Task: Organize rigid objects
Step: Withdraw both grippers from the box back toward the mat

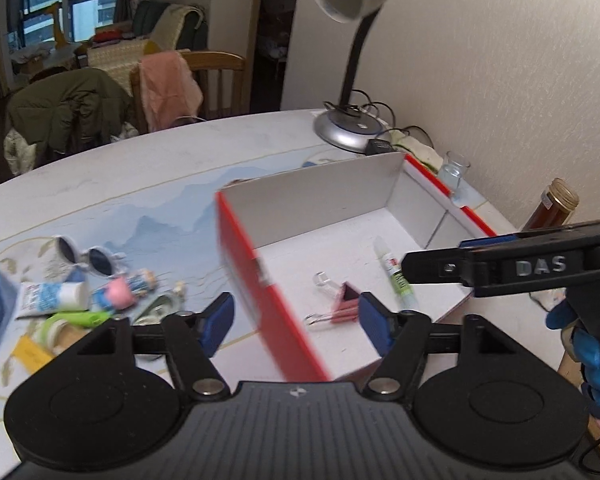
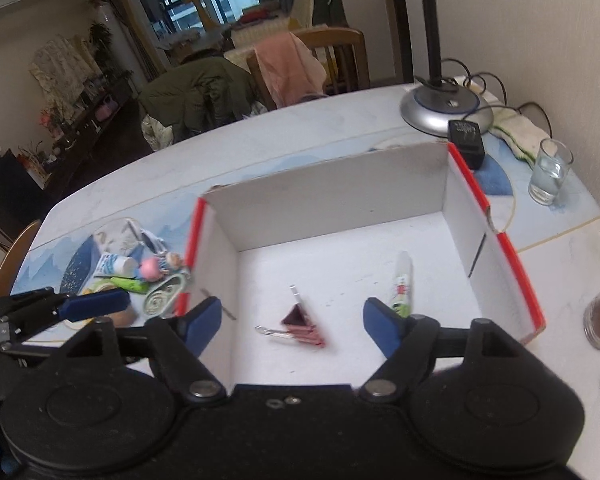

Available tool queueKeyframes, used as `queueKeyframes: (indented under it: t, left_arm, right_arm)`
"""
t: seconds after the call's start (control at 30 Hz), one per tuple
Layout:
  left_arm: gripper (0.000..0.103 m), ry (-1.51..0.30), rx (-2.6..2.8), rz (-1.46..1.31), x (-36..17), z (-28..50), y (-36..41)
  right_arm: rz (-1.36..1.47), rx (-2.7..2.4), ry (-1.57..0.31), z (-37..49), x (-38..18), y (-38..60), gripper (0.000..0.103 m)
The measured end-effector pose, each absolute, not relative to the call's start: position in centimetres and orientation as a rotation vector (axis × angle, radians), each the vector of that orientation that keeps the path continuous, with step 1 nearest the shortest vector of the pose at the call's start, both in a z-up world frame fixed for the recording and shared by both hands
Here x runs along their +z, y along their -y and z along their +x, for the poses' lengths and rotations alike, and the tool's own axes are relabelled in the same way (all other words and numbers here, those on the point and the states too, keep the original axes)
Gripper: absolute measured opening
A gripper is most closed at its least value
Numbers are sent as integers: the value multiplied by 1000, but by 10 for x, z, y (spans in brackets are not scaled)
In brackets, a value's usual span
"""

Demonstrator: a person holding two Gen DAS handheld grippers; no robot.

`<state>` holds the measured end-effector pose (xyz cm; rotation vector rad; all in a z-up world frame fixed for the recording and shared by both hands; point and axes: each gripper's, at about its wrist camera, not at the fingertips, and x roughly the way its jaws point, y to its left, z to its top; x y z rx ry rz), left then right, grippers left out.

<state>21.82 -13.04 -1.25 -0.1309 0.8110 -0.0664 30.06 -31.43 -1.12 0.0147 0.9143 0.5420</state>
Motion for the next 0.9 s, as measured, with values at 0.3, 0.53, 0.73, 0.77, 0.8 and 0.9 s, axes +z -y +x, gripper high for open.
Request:
queueKeyframes:
  t: [0.3,0.53,0.73,0.77,0.8,0.9]
  left_arm:
    - [79,-771,-21,-137,-12,164,69]
    - [87,-740,9,-129,-18,129,21]
    - [103,-727,33,-164,-33,103,-15]
    - [103,-729,37,-175,-36,99,-20]
    - [103,-730,45,-181,-40,96,-26]
    - [103,-743,85,-175,-55,83,-39]
  right_arm:
    - [52,579,-878,246,-13,275,93]
    - [53,602,-877,214,-20,240,99]
    - [22,586,-913,197,-34,209,99]
    - [25,585,-920,195,-37,204,99]
    - [22,581,-927,194,-39,199,99]
    - [25,585,-949,191,-45,184,99]
